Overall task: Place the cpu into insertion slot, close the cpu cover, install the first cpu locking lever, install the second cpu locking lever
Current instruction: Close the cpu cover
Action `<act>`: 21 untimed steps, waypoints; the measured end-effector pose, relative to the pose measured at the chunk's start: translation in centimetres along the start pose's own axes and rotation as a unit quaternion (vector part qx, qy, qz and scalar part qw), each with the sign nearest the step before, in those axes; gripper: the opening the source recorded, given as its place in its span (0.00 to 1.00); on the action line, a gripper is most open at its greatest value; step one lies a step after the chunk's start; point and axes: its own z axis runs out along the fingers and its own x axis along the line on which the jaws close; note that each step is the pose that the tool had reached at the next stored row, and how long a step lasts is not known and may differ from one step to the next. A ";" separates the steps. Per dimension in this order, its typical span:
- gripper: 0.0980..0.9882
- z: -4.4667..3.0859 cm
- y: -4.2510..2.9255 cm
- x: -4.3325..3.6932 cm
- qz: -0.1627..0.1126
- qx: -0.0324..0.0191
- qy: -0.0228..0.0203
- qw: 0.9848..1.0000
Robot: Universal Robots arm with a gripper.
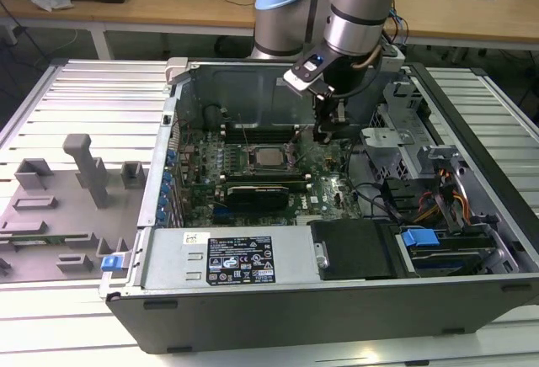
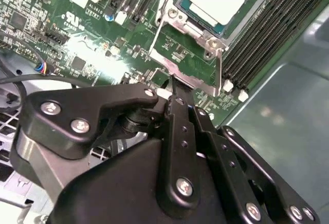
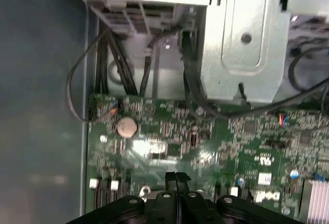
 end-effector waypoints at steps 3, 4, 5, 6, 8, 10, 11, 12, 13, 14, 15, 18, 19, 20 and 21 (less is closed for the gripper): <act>0.01 0.01 -0.24 0.02 0.000 0.000 0.000 1.000; 0.01 0.04 -0.56 0.06 0.000 -0.002 0.000 1.000; 0.01 0.07 -0.82 0.09 0.000 -0.003 0.000 1.000; 0.01 0.10 -1.14 0.13 0.000 -0.004 0.000 1.000; 0.01 0.15 -1.73 0.20 0.000 -0.006 -0.001 1.000; 0.01 0.22 -2.43 0.30 0.000 -0.009 -0.001 1.000; 0.01 0.25 -2.74 0.36 0.000 -0.010 -0.001 1.000; 0.01 0.27 -2.99 0.40 0.000 -0.011 -0.001 1.000; 0.01 0.29 -3.15 0.43 0.000 -0.012 -0.001 1.000; 0.01 0.32 -3.48 0.48 0.000 -0.013 -0.001 1.000; 0.01 0.34 -3.69 0.51 0.000 -0.014 -0.001 1.000; 0.01 0.39 -4.20 0.58 0.000 -0.016 -0.001 1.000; 0.01 0.40 -4.33 0.58 0.000 -0.016 -0.001 1.000; 0.01 0.41 -4.44 0.60 0.000 -0.017 -0.001 1.000; 0.01 0.43 -4.70 0.62 0.000 -0.020 -0.002 1.000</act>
